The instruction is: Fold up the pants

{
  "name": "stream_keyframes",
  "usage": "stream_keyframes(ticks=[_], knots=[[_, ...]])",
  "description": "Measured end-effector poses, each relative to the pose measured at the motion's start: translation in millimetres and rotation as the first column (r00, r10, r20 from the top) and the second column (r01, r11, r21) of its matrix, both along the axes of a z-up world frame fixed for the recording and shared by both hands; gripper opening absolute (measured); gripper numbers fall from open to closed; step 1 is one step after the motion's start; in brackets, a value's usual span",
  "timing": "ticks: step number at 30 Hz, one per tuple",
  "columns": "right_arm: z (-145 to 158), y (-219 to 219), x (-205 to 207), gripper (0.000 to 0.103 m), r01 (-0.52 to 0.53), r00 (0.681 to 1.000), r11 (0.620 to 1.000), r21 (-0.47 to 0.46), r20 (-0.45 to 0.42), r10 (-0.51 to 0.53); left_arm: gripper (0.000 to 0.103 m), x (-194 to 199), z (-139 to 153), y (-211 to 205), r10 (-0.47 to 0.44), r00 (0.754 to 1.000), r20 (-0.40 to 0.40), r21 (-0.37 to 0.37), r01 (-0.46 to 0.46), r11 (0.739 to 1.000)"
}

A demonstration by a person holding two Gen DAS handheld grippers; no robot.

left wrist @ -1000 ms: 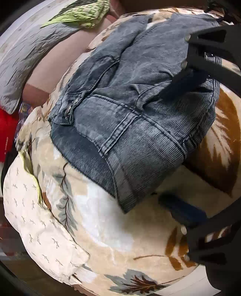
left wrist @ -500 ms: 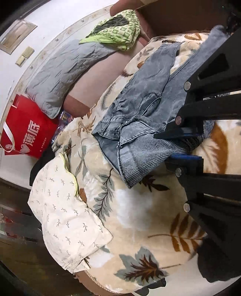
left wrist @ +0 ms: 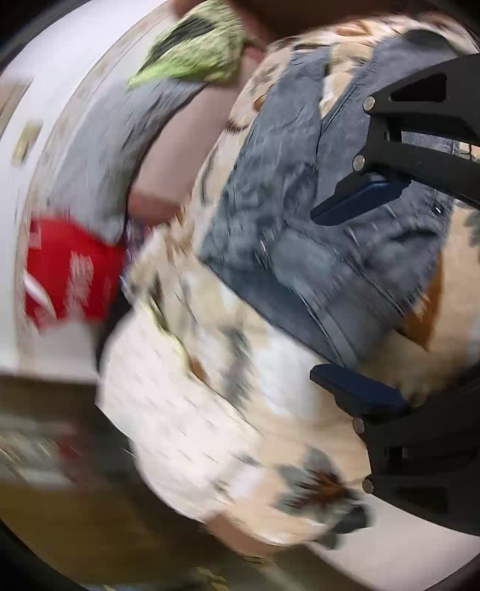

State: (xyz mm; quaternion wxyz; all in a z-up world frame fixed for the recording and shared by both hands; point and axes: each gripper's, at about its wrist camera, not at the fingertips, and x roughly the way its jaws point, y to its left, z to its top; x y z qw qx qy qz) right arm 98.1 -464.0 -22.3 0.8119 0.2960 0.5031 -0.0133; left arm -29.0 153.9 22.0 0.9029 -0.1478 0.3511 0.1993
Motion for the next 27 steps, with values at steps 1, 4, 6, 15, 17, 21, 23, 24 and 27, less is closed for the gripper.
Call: stream_keyframes(ticks=[1, 4, 6, 15, 17, 21, 23, 24, 27], knots=[[-4.3, 8.5, 14.1, 0.065, -0.025, 1.000, 1.000, -0.014, -0.012, 0.025, 0.079, 10.6, -2.4, -9.6, -0.054, 0.998, -0.016, 0.017, 0.055, 0.998], [-36.3, 17.6, 57.4, 0.065, -0.065, 0.993, 0.998, 0.022, -0.096, 0.067, 0.078, 43.7, -27.6, -32.2, -0.164, 0.981, -0.107, 0.033, 0.168, 0.985], [-52.6, 24.8, 69.8, 0.064, -0.094, 0.988, 0.995, 0.043, -0.122, 0.099, 0.079, 55.7, -49.5, -39.5, -0.193, 0.966, -0.170, 0.036, 0.202, 0.979], [-47.1, 50.9, 80.8, 0.010, -0.198, 0.976, 0.910, -0.364, -0.157, 0.150, 0.080, 62.9, -83.9, -39.9, -0.208, 0.940, -0.271, 0.021, 0.222, 0.975], [-44.0, 40.0, 79.2, 0.014, -0.151, 0.987, 0.938, -0.311, -0.098, 0.126, 0.080, 61.6, -60.6, -32.0, -0.207, 0.958, -0.201, 0.034, 0.218, 0.975], [-18.3, 28.5, 103.3, 0.071, -0.108, 0.994, 0.978, -0.177, 0.011, 0.111, 0.081, 86.4, -32.8, 6.1, -0.144, 0.984, -0.108, -0.003, 0.144, 0.990], [-10.4, 33.8, 130.1, 0.073, -0.125, 0.989, 0.981, -0.149, 0.054, 0.135, 0.081, 111.7, -34.3, 27.6, -0.096, 0.990, -0.105, -0.031, 0.093, 0.995], [-8.8, 35.3, 150.0, 0.073, -0.127, 0.988, 0.980, -0.150, 0.072, 0.139, 0.081, 125.1, -37.5, 36.2, -0.084, 0.990, -0.112, -0.050, 0.078, 0.996], [-25.8, 39.4, 199.0, 0.073, -0.120, 0.992, 0.984, -0.128, 0.025, 0.125, 0.081, 162.1, -58.3, 50.4, -0.082, 0.985, -0.155, -0.115, 0.064, 0.991]])
